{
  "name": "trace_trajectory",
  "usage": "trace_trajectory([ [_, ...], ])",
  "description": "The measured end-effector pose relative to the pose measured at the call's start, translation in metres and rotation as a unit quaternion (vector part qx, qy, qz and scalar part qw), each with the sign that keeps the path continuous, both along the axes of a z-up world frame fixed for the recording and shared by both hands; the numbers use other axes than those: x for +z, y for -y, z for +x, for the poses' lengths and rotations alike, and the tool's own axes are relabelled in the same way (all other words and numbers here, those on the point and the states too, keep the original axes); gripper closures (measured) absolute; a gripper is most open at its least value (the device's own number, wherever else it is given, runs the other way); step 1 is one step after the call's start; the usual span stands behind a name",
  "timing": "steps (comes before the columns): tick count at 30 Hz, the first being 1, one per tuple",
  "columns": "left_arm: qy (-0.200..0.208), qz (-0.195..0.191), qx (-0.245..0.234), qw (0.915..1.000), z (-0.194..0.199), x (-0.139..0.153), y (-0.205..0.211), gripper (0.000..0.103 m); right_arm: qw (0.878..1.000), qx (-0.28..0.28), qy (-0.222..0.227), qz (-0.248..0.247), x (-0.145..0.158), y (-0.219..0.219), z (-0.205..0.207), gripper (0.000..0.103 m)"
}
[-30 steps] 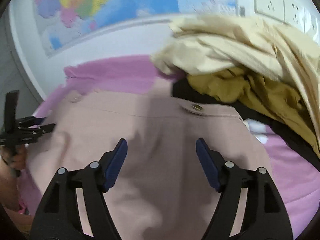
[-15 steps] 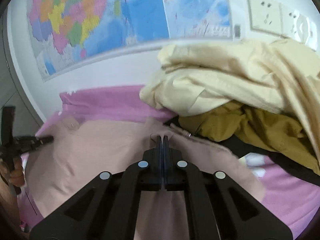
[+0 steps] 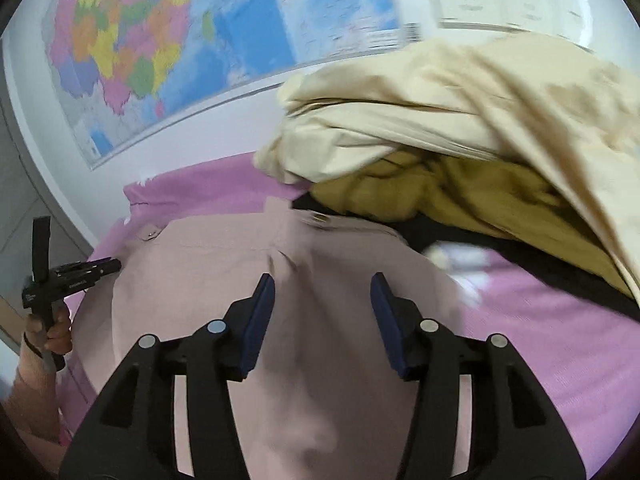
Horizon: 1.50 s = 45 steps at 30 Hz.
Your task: Fold large clothes
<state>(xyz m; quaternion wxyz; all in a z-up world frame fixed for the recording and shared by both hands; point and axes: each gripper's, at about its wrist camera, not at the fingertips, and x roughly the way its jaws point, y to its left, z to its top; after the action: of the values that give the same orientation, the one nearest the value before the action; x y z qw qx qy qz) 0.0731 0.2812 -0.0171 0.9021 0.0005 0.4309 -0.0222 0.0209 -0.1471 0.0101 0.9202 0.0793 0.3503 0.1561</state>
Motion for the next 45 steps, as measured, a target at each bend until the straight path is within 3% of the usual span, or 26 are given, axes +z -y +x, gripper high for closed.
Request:
trace_trajectory([
  [3,0.016,0.011,0.008,0.9998,-0.018,0.006,-0.004,0.057,1.000,-0.021,-0.006,0.014,-0.004,0.028,-0.022,0.039],
  [6,0.026,0.000,-0.012,0.9996,-0.043,0.013,-0.008,0.048,0.999,-0.042,-0.016,0.011,-0.015,0.058,-0.050,0.034],
  [10,0.018,0.004,-0.024,0.9995,-0.062,0.005,-0.009,0.047,0.997,-0.023,-0.055,0.048,-0.042,0.071,-0.066,0.029],
  [11,0.010,0.006,-0.023,0.9997,-0.062,-0.002,-0.009,0.047,0.995,-0.017,-0.072,0.059,-0.052,0.073,-0.066,0.037],
  [12,0.002,0.007,-0.018,0.9998,-0.060,-0.008,-0.009,0.047,0.993,-0.002,-0.083,0.079,-0.059,0.073,-0.064,0.068],
  [14,-0.010,0.008,-0.007,0.9999,-0.056,-0.017,-0.011,0.049,0.992,0.007,-0.084,0.094,-0.059,0.074,-0.059,0.091],
  [17,-0.020,0.005,0.012,0.9997,-0.049,-0.026,-0.014,0.051,0.993,0.008,-0.060,0.101,-0.044,0.080,-0.051,0.095],
  [19,-0.023,-0.001,0.019,0.9996,-0.045,-0.026,-0.014,0.052,0.995,-0.015,-0.065,0.078,-0.046,0.083,-0.044,0.087],
  [21,-0.022,0.001,0.023,0.9995,-0.046,-0.024,-0.014,0.052,0.992,-0.017,-0.110,0.064,-0.059,0.082,-0.036,0.072],
  [22,-0.020,-0.002,0.023,0.9995,-0.047,-0.022,-0.014,0.052,0.993,-0.030,-0.108,0.040,-0.058,0.079,-0.039,0.066],
  [23,-0.017,-0.002,0.025,0.9995,-0.050,-0.019,-0.014,0.051,0.995,-0.041,-0.092,0.025,-0.051,0.078,-0.044,0.058],
  [25,-0.009,-0.002,0.027,0.9996,-0.057,-0.013,-0.016,0.048,0.997,-0.063,-0.051,-0.001,-0.030,0.073,-0.059,0.054],
  [27,0.000,-0.001,0.033,0.9995,-0.066,-0.006,-0.017,0.042,0.998,-0.060,-0.006,-0.013,-0.008,0.064,-0.073,0.043],
  [31,0.011,-0.009,0.040,0.9991,-0.085,0.004,-0.020,0.038,0.996,0.018,0.068,-0.064,0.029,0.009,-0.094,0.029],
  [32,0.011,-0.015,0.041,0.9990,-0.090,0.005,-0.021,0.037,0.993,0.048,0.078,-0.069,0.034,-0.010,-0.096,0.018],
  [37,0.006,-0.024,0.038,0.9990,-0.109,0.006,-0.018,0.035,0.966,0.214,0.085,-0.116,0.020,-0.114,-0.104,0.017],
  [39,0.007,-0.021,0.037,0.9991,-0.116,0.006,-0.015,0.033,0.947,0.270,0.080,-0.152,0.003,-0.157,-0.109,0.017],
  [42,0.009,-0.018,0.037,0.9991,-0.124,0.007,-0.012,0.032,0.919,0.328,0.092,-0.200,-0.017,-0.201,-0.124,0.018],
  [45,0.013,-0.017,0.035,0.9992,-0.130,0.008,-0.009,0.030,0.905,0.352,0.094,-0.221,-0.031,-0.223,-0.131,0.019],
])
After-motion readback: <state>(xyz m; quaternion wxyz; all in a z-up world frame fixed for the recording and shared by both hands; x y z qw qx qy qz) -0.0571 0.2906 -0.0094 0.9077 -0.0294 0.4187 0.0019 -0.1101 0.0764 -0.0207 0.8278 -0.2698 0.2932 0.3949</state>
